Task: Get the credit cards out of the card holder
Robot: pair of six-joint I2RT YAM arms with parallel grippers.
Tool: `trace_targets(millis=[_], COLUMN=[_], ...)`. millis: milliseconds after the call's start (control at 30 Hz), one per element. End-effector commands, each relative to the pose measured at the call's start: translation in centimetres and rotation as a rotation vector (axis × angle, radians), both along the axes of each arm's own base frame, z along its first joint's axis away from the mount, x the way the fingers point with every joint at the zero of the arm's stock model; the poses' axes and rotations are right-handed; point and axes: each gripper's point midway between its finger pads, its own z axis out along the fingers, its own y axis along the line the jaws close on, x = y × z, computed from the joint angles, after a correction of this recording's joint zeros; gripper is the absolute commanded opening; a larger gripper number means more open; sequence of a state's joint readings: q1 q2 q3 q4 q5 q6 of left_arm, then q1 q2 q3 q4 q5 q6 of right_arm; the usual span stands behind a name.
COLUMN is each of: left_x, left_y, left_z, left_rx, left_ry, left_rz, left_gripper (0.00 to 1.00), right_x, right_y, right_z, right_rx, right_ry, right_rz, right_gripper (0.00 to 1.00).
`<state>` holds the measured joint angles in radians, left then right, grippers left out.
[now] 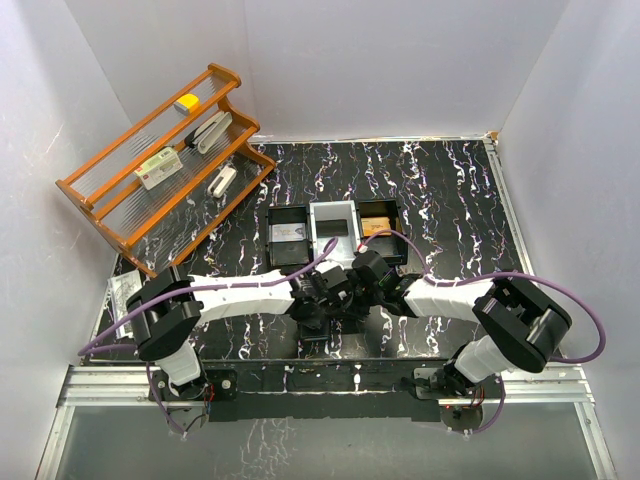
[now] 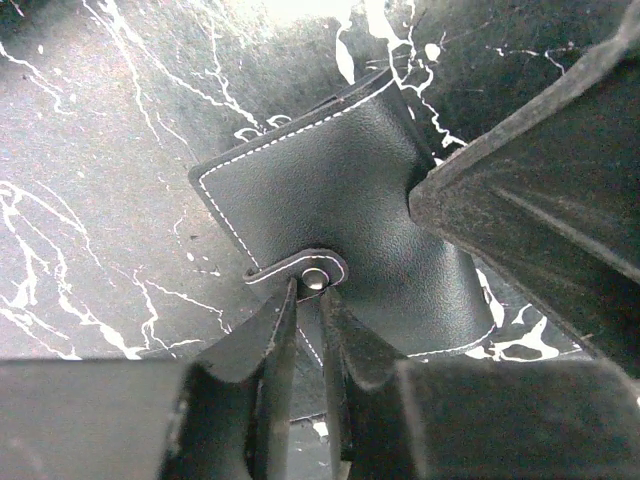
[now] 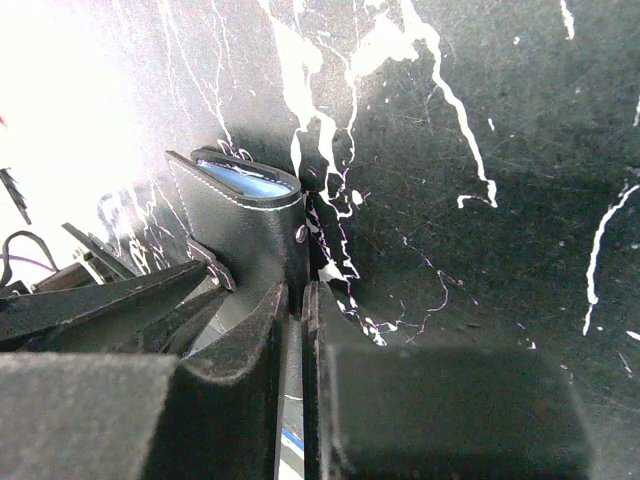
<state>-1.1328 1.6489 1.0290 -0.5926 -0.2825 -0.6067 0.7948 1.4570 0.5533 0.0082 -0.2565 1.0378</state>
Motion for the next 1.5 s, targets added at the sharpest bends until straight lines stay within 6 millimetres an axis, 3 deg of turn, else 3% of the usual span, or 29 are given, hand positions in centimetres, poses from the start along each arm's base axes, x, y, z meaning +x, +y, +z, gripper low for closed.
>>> trace_targets(millis=[0, 133, 400, 467, 633, 867, 1000, 1200, 1300, 1467], left_x=[1.5, 2.1, 2.4, 2.5, 1.9, 1.6, 1.9, 2.1, 2.3, 1.8], left_y=[1.8, 2.4, 4.4, 3.8, -0.4, -3.3, -2.5, 2.5, 4.5, 5.8], left_z=[-0.3, 0.2, 0.6, 1.0, 1.6, 1.5, 0.9, -1.0, -0.7, -0.2], left_rx=[0.096, 0.087, 0.112, 0.072, -0.14, -0.202, -0.139, 0.113, 0.184, 0.182], left_ry=[-0.087, -0.14, -0.189, -0.193, -0.139, -0.084, -0.089, -0.12, -0.159, -0.168], left_rz=[0.077, 0.143, 0.224, 0.217, 0.08, 0.003, 0.035, 0.106, 0.13, 0.134], left_gripper=[0.11, 0.05, 0.04, 0.16, 0.49, 0.62, 0.57, 0.4, 0.33, 0.27], right_x=[0.6, 0.1, -0.2, -0.2, 0.1, 0.2, 0.1, 0.3, 0.3, 0.5], right_y=[0.3, -0.2, -0.7, -0.6, -0.4, -0.3, -0.3, -0.5, -0.5, -1.2], right_z=[0.8, 0.1, -0.1, 0.0, 0.2, 0.2, 0.2, 0.0, -0.1, -0.2], right_rx=[0.006, -0.012, -0.033, -0.029, -0.021, -0.02, -0.02, -0.033, -0.041, -0.073], right_ry=[-0.023, -0.002, 0.003, 0.003, 0.0, 0.001, 0.002, 0.001, 0.006, 0.001], right_rz=[-0.017, -0.014, -0.018, -0.017, -0.021, -0.025, -0.024, -0.03, -0.03, -0.056], right_gripper=[0.0, 0.0, 0.0, 0.0, 0.0, 0.0, 0.0, 0.0, 0.0, 0.0])
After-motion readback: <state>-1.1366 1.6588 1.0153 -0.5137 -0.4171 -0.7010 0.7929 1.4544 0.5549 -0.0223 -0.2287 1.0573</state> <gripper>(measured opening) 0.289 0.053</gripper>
